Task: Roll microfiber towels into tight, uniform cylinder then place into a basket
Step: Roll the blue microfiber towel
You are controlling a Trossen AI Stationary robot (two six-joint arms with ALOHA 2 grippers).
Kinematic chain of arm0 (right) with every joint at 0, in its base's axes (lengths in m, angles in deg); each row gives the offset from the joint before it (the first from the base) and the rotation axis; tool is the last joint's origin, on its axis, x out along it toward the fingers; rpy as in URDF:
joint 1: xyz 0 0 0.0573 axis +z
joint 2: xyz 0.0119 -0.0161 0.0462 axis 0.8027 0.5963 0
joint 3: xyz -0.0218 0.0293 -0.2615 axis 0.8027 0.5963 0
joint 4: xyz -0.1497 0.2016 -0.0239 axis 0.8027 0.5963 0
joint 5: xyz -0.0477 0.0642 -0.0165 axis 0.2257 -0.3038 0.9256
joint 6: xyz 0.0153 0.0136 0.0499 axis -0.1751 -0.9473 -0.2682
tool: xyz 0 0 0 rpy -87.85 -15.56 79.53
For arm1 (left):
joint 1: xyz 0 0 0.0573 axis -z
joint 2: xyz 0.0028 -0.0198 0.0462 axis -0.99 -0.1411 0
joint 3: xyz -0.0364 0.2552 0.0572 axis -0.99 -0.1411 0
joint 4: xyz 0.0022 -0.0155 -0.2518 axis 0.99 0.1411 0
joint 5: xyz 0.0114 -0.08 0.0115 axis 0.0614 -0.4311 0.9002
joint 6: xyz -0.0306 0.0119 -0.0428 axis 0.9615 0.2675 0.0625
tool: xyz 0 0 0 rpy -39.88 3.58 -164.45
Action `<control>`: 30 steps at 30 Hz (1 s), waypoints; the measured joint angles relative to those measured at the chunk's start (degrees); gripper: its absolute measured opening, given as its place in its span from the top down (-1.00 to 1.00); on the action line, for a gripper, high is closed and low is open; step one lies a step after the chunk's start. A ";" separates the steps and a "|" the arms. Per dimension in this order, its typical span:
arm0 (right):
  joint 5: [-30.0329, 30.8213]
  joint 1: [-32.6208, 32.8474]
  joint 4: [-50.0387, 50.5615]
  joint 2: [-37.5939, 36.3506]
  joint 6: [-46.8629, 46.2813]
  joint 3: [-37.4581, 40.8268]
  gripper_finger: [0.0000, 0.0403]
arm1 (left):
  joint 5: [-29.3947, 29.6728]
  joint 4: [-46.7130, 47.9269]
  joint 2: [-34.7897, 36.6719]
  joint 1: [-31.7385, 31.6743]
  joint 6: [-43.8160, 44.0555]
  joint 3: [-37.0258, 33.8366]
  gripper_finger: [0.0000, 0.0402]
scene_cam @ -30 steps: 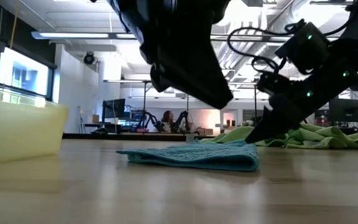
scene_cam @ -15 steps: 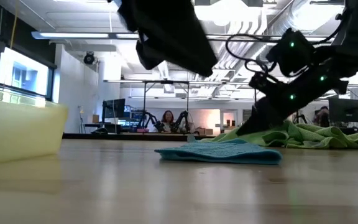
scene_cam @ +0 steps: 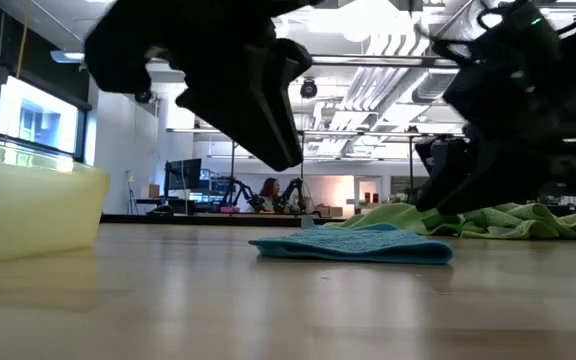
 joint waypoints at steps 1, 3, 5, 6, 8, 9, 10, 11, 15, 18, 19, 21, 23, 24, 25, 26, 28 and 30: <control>2.60 1.22 -0.03 0.09 0.33 -0.13 0.34 | -0.01 -0.02 0.00 -0.47 -0.30 0.01 0.55; 7.60 3.20 0.16 0.26 0.36 -0.40 0.34 | -0.40 0.04 0.00 -1.51 -0.44 0.01 0.53; 9.50 4.56 0.97 0.49 1.03 -1.31 0.34 | -1.95 0.81 0.00 -2.42 -0.42 0.01 0.48; 9.62 5.04 1.79 0.68 1.47 -1.87 0.34 | -3.12 1.33 -0.13 -2.87 -0.42 0.00 0.46; 9.62 5.92 4.11 1.25 1.90 -3.03 0.34 | -5.95 1.83 -0.62 -3.69 -0.42 0.00 0.41; 9.62 6.29 5.23 1.85 1.93 -3.89 0.34 | -7.07 2.61 -0.68 -4.00 -0.42 -0.04 0.38; 9.70 6.71 6.49 2.15 1.93 -4.58 0.34 | -7.88 2.89 -0.75 -4.25 -0.42 -0.06 0.36; 9.88 7.08 7.91 2.52 1.96 -5.41 0.34 | -8.49 2.38 -1.32 -4.32 -0.67 0.02 0.34; 9.99 8.32 14.45 4.54 4.05 -9.02 0.34 | -7.83 2.57 -3.21 -4.39 -5.55 -0.08 0.30; 9.90 9.00 17.11 5.80 5.54 -11.39 0.34 | -7.67 3.03 -4.09 -4.16 -8.65 -0.08 0.30; 9.67 9.28 17.43 5.97 5.74 -11.76 0.34 | -7.62 1.84 -4.57 -4.13 -9.36 -0.05 0.30; 8.78 9.59 17.93 6.36 5.80 -12.46 0.34 | -7.28 3.21 -4.85 -4.08 -10.63 -0.06 0.30; 7.62 9.84 17.83 6.80 5.72 -12.90 0.34 | -6.40 2.43 -4.85 -4.05 -10.95 -0.08 0.30; 7.45 9.96 18.01 6.78 5.54 -12.96 0.34 | -6.38 2.36 -4.83 -4.10 -10.93 -0.01 0.30; 7.12 9.96 17.85 7.44 5.48 -13.32 0.34 | -6.36 2.47 -4.83 -4.16 -10.95 -0.01 0.30; 6.92 9.96 17.65 7.84 5.36 -13.44 0.34 | -6.36 2.46 -4.83 -4.27 -11.00 -0.03 0.30; 6.06 9.96 17.74 8.33 5.34 -13.54 0.34 | -6.68 2.30 -4.84 -4.61 -11.75 -0.03 0.30; 5.14 9.96 17.40 9.26 5.35 -14.17 0.34 | -7.04 2.04 -5.23 -5.03 -11.96 -0.01 0.30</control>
